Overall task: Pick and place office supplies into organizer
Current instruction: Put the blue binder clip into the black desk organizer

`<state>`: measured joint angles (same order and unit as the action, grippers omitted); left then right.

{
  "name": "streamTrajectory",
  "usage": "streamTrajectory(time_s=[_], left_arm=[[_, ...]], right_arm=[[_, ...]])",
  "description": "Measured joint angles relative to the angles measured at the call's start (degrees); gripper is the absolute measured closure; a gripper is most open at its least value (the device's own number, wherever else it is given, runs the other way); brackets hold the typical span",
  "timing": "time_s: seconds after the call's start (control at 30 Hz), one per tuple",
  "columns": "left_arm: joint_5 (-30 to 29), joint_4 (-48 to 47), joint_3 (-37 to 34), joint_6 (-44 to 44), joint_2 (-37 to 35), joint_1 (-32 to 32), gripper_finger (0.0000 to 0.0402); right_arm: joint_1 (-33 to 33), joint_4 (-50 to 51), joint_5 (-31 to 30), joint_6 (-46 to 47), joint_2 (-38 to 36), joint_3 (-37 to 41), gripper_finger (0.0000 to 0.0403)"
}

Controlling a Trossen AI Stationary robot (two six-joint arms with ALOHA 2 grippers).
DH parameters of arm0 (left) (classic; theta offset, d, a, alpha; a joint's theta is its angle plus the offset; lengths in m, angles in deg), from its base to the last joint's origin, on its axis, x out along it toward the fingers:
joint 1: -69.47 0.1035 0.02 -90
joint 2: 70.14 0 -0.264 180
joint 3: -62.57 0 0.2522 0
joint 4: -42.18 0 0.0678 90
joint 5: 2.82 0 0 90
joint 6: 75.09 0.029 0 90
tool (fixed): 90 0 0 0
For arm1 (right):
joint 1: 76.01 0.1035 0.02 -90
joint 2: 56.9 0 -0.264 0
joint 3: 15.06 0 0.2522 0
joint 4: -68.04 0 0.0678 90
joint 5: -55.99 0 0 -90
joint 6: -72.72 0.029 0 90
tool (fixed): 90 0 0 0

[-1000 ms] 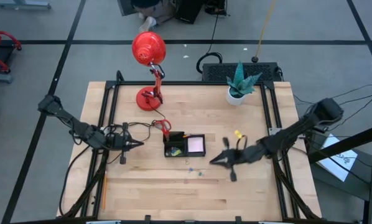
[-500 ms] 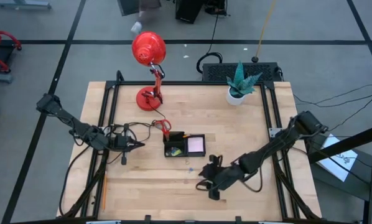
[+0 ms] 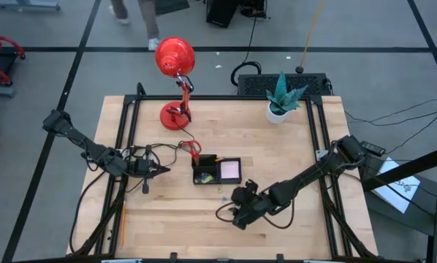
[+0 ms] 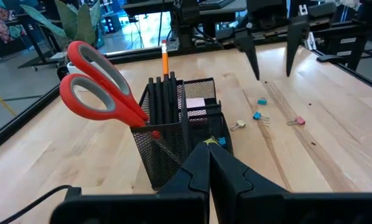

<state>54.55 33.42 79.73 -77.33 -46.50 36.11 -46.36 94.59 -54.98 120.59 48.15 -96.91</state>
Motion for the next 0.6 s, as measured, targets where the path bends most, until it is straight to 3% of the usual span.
streamTrajectory(time_s=[0.6], left_arm=[[0.03,0.0,0.0,-0.87,0.0,0.0,0.0398]], right_arm=[[-0.03,2.86,1.2,6.05,6.58,0.02,0.0189]])
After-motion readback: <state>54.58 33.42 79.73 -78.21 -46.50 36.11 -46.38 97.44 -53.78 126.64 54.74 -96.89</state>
